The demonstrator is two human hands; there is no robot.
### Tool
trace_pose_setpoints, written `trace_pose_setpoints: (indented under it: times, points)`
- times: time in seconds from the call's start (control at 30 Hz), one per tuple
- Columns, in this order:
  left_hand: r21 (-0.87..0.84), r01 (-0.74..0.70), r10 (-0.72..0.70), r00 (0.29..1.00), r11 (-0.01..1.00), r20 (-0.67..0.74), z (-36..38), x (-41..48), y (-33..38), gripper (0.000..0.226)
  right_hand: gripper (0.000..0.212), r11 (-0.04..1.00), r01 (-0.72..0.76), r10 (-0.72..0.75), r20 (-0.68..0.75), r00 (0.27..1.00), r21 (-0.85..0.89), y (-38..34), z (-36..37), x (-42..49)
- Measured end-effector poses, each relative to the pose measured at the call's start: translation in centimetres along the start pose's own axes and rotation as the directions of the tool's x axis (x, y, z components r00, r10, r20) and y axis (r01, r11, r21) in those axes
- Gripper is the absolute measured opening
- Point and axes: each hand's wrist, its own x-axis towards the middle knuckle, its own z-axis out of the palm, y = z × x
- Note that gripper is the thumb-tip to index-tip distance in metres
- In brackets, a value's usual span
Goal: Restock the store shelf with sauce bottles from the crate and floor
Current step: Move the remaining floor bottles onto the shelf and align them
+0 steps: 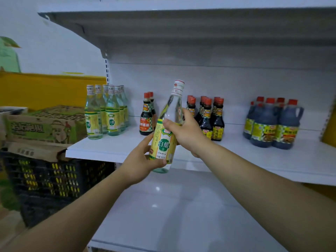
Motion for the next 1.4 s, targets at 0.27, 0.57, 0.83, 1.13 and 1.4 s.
trace_pose_setpoints:
  times: [0.27, 0.57, 0.83, 1.13, 1.4]
  points:
    - [0.321, 0.21, -0.195, 0.978, 0.924, -0.076, -7.9, 2.6, -3.8, 0.081, 0.061, 0.998, 0.066, -0.067, 0.022, 0.998, 0.017, 0.3, 5.5, 4.4]
    - [0.675, 0.413, -0.321, 0.909, 0.611, -0.265, -16.6, 4.6, -10.9, 0.069, 0.066, 0.994, 0.101, -0.103, 0.1, 0.99, 0.032, 2.1, 13.7, 11.3]
    - [0.83, 0.414, -0.371, 0.887, 0.374, -0.275, -20.0, 8.6, -14.4, 0.061, 0.075, 0.997, 0.075, -0.075, 0.111, 0.991, 0.004, 4.7, 18.6, 16.0]
    - [0.88, 0.385, -0.328, 0.899, 0.277, -0.29, -21.4, 11.2, -17.5, 0.062, 0.08, 0.993, 0.094, -0.086, 0.106, 0.991, -0.077, 5.8, 22.9, 20.9]
    - [0.878, 0.376, -0.282, 0.913, 0.297, -0.296, -21.2, 11.0, -18.6, 0.065, 0.087, 0.973, 0.126, -0.117, 0.059, 0.991, -0.194, 6.1, 26.1, 22.4]
